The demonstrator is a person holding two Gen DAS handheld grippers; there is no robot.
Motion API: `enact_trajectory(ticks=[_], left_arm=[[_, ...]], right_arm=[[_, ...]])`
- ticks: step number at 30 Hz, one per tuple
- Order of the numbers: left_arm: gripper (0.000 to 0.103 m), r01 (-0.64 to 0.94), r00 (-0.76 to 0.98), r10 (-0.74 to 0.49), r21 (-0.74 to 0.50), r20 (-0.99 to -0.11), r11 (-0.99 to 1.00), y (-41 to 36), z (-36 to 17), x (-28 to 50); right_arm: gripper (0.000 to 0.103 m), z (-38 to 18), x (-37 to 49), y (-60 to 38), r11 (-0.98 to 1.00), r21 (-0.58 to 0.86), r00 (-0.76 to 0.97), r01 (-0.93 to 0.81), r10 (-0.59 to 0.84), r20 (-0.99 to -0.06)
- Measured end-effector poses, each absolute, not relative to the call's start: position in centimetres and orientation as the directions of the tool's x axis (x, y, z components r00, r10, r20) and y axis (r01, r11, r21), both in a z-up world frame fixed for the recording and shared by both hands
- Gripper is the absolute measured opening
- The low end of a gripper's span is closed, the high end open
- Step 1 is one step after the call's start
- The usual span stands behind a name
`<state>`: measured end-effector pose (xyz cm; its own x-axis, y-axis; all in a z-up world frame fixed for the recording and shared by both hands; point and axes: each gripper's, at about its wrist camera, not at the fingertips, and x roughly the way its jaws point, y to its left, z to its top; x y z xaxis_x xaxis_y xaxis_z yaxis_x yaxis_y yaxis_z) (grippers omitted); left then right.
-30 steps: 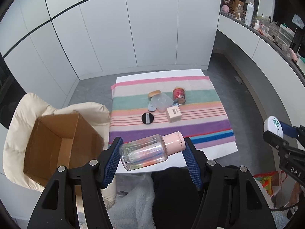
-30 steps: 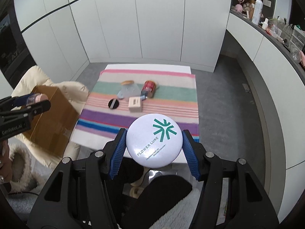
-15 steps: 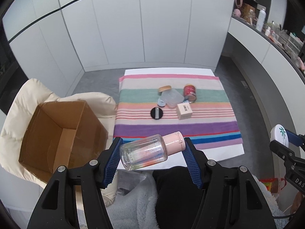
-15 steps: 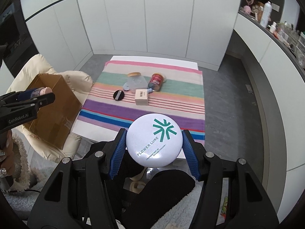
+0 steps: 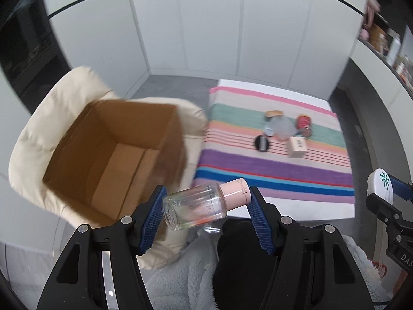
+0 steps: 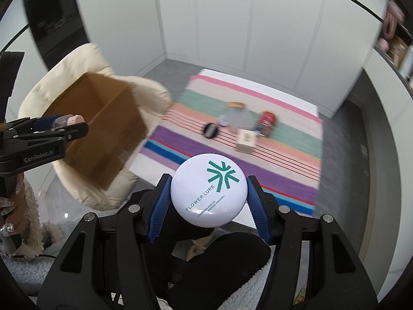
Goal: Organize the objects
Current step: 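Carry the compact and glass bottle with both tools over the cardboard box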
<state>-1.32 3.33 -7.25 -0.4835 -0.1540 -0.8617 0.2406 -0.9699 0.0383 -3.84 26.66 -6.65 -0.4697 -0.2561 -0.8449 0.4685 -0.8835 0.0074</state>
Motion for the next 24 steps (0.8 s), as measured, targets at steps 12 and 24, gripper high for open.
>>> enact_trajectory(ticks=[12, 24], left_arm=[[0.065, 0.500, -0.423, -0.286, 0.041, -0.860, -0.865, -7.7, -7.7, 4.0], [0.065, 0.658, -0.334, -0.368, 0.065, -0.868, -0.750, -15.8, -10.9, 4.9]], right_arm=[[0.060, -7.2, -1.8, 12.5, -0.697, 0.023, -0.374, 0.717, -0.412, -0.831], [0.060, -9.5, -1.7, 2.3, -0.548, 0.047, -0.263, 0.835, -0.472, -0.842]])
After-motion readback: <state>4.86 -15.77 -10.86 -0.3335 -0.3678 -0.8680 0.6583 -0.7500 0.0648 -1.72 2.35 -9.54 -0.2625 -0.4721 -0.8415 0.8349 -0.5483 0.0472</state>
